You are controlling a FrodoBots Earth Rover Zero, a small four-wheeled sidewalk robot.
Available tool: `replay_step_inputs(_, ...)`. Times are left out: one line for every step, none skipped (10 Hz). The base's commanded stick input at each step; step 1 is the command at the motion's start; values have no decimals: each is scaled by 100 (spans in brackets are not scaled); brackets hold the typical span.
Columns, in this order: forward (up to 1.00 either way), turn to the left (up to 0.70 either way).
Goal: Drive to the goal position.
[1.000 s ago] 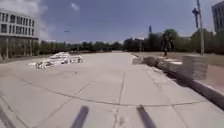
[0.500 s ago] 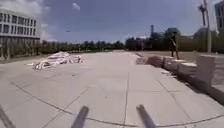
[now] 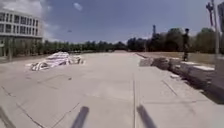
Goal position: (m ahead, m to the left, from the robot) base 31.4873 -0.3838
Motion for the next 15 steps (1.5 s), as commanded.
replay_step_inputs(70,0)
replay_step_inputs(70,0)
replay_step_inputs(70,0)
replay_step_inputs(70,0)
replay_step_inputs(70,0)
replay_step_inputs(70,0)
replay_step_inputs(70,0)
replay_step_inputs(70,0)
replay_step_inputs(70,0)
replay_step_inputs(70,0)
replay_step_inputs(70,0)
replay_step_inputs(70,-10)
replay_step_inputs(70,-26)
replay_step_inputs(70,-35)
replay_step_inputs(70,-9)
